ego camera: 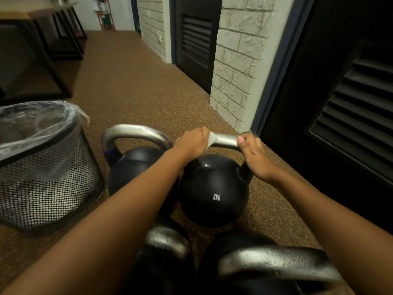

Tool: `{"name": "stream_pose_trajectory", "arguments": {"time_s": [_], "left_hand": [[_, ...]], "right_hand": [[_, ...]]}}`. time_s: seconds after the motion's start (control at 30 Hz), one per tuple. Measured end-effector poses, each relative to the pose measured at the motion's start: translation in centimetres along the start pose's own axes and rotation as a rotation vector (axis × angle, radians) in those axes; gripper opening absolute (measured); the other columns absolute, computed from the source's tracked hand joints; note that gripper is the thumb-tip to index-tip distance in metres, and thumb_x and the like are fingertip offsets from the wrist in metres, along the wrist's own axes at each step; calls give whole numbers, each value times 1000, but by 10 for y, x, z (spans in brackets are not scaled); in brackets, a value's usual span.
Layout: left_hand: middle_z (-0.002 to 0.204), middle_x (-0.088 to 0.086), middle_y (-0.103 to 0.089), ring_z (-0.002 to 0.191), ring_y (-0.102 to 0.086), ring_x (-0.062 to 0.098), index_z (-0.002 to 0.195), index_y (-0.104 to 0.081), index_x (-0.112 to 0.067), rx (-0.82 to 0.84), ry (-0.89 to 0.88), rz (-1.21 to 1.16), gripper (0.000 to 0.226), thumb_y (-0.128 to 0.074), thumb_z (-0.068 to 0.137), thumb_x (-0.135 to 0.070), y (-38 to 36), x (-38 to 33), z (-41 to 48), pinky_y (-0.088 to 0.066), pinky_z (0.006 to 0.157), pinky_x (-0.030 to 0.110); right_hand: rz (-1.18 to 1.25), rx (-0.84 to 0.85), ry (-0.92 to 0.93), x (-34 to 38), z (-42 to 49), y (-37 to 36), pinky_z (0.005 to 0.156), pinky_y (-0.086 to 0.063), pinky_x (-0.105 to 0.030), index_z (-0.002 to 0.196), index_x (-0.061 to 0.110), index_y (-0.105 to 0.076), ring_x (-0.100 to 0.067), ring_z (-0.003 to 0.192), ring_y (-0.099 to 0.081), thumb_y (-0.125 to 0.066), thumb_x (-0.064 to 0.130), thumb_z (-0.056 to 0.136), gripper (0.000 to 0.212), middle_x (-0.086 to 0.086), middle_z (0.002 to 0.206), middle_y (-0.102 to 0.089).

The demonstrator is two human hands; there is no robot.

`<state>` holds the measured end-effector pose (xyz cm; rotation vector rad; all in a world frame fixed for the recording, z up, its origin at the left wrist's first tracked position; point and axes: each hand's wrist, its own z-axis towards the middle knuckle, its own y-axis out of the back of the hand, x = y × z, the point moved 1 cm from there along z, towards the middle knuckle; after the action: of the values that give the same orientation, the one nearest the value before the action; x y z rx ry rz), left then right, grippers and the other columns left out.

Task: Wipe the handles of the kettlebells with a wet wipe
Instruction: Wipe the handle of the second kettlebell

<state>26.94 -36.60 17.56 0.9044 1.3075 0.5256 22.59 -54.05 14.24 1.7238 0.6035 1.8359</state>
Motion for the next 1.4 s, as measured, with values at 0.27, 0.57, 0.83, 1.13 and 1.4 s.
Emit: {"name": "stream_pose_trajectory", "arguments": {"time_s": [0.27,0.57,0.83,1.13,1.4], "left_hand": [[123,7,-53,115,-48,24,127,-45,-15,-172,-387,207,39,-23,101,-34,-15,-4,-12,-26,102,35],[129,20,-51,118,-47,33,130,-45,-5,18,-41,9,49,-15,102,-33,5,3,-4,-33,103,42],[109,11,-56,104,-51,28,110,-51,-10,-121,-298,261,41,-20,101,-35,-13,-13,-4,-32,98,42],[111,19,-60,105,-54,35,117,-52,-7,-45,-152,107,51,-16,101,-39,2,25,-4,-39,94,44],[123,11,-50,112,-48,26,128,-43,-10,-52,-357,184,41,-27,101,-36,-4,-1,-16,-37,96,37]], "right_hand": [[5,5,-19,0,0,0,97,-30,-37,116,29,-39,-22,114,-37,-20,48,98,32,-4,118,-34],[2,18,-14,4,-2,2,92,-29,-34,116,28,-39,-21,109,-38,-20,46,99,31,-4,115,-35],[30,15,-17,6,-4,2,91,-28,-33,118,26,-39,-18,110,-37,-20,46,99,34,-3,115,-34],[3,23,-1,6,-6,3,88,-27,-32,119,26,-38,-18,107,-38,-19,45,99,33,-3,114,-34],[12,6,-8,6,-4,2,89,-27,-32,121,26,-39,-19,109,-38,-20,45,99,35,-4,115,-35]]}}
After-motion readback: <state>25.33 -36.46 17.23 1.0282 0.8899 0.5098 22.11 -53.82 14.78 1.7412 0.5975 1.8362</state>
